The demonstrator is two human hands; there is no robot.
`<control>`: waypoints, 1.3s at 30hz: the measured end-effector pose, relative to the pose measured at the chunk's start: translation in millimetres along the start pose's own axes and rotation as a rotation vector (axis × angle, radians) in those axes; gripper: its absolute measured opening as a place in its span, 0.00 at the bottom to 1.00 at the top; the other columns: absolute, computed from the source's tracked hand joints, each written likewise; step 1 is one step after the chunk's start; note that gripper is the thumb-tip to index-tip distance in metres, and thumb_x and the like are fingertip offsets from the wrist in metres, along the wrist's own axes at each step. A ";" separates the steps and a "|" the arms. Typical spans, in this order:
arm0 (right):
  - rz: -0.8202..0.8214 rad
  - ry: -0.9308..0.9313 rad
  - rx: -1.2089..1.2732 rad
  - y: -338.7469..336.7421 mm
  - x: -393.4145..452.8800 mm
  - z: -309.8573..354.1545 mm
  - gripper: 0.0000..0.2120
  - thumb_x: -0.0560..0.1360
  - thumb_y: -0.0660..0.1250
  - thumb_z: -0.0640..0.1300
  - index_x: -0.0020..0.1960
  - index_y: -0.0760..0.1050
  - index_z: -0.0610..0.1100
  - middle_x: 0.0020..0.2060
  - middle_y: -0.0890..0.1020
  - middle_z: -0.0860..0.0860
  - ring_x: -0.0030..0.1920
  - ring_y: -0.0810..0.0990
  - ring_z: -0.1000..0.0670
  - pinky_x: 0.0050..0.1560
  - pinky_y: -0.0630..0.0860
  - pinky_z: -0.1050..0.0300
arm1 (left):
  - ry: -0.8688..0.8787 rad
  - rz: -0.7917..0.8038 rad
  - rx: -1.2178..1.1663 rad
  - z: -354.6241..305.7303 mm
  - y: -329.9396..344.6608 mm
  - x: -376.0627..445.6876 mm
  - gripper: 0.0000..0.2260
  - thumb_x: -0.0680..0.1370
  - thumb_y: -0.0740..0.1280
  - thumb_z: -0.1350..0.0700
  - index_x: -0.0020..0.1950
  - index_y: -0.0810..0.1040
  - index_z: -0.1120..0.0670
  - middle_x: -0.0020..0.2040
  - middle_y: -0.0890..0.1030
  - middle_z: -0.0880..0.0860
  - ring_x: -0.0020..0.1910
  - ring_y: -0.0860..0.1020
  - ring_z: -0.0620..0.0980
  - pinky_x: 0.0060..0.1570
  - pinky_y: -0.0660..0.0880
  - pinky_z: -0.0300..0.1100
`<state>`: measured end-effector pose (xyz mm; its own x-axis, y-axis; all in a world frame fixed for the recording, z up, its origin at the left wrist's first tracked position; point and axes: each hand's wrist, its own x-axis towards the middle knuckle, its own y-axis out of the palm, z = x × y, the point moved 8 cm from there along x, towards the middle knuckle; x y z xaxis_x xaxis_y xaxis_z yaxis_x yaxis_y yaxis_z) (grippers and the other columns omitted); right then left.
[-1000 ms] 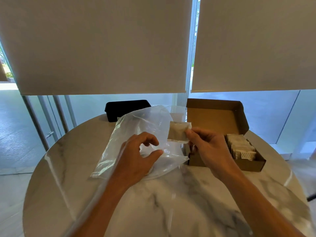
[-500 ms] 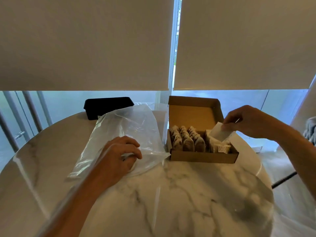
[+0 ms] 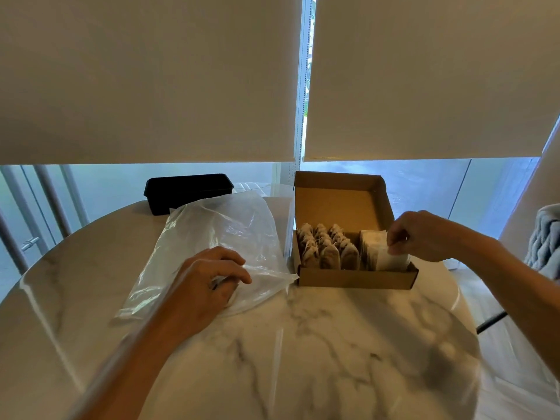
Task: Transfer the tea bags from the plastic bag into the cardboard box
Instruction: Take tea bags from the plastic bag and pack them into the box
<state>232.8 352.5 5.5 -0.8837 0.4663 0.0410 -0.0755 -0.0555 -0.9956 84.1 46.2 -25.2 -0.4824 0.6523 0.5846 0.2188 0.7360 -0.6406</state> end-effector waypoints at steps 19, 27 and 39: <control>-0.010 -0.012 0.063 19.2 5.3 -17.0 0.05 0.74 0.70 0.42 0.50 0.82 0.46 0.39 0.78 0.58 0.38 0.76 0.59 0.38 0.66 0.74 | -0.014 -0.005 -0.016 0.3 -0.4 -0.9 0.17 0.71 0.72 0.65 0.36 0.82 0.40 0.48 0.79 0.37 0.46 0.79 0.38 0.44 0.75 0.36; -0.161 -0.097 0.270 -7.8 -10.3 9.5 0.12 0.73 0.71 0.40 0.38 0.78 0.56 0.35 0.81 0.60 0.38 0.80 0.56 0.40 0.70 0.70 | -0.040 -0.035 0.026 2.1 -12.3 -2.9 0.14 0.68 0.75 0.64 0.36 0.84 0.43 0.48 0.79 0.38 0.49 0.76 0.36 0.45 0.70 0.31; -0.083 -0.397 0.421 51.0 -29.9 186.5 0.06 0.73 0.68 0.55 0.49 0.80 0.62 0.64 0.65 0.63 0.64 0.64 0.58 0.65 0.68 0.56 | -0.214 -0.235 0.250 43.2 -58.1 -56.4 0.20 0.67 0.70 0.72 0.39 0.84 0.46 0.51 0.77 0.42 0.49 0.72 0.43 0.48 0.64 0.26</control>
<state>169.1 171.0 -30.7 -0.9664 0.1216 0.2264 -0.2568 -0.4168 -0.8720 61.9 -41.2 -42.5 -0.6664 0.3997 0.6294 -0.1189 0.7763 -0.6190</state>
